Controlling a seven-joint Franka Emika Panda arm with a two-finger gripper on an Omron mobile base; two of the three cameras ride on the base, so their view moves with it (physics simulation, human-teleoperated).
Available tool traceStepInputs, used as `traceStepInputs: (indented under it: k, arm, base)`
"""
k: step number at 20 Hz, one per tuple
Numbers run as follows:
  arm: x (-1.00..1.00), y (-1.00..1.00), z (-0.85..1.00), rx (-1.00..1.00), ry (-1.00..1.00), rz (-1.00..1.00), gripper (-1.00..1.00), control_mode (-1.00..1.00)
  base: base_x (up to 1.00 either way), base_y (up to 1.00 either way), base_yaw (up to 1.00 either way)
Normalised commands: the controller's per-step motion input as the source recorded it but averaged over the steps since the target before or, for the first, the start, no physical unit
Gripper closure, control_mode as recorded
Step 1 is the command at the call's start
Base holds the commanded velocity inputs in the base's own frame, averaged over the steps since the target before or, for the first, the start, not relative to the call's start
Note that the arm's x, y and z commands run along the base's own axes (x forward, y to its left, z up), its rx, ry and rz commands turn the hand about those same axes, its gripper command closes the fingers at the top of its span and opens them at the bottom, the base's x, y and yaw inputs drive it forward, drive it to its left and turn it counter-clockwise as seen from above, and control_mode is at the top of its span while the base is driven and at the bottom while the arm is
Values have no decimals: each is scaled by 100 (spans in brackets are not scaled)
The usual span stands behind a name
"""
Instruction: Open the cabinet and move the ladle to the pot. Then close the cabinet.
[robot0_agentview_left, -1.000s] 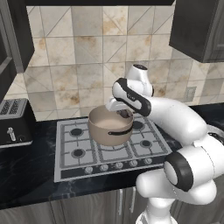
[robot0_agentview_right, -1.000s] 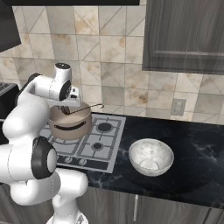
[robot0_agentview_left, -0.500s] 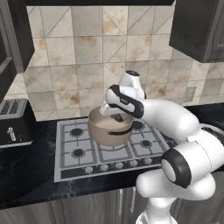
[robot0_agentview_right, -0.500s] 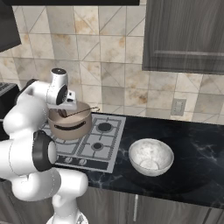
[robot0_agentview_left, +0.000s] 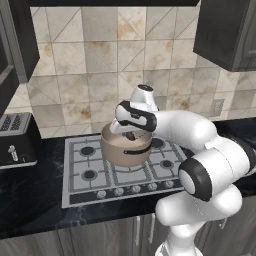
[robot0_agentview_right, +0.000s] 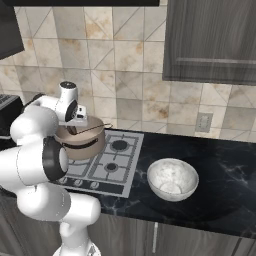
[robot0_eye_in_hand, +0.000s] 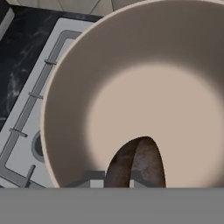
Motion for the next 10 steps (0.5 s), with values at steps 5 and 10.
traceStepInputs:
  k: [5,10]
  arm:
    - [11,1,-4,0,0,0,100,-100]
    - [6,0,-8,0,0,0,100,-100]
  base:
    - [0,0,0]
    - [0,0,0]
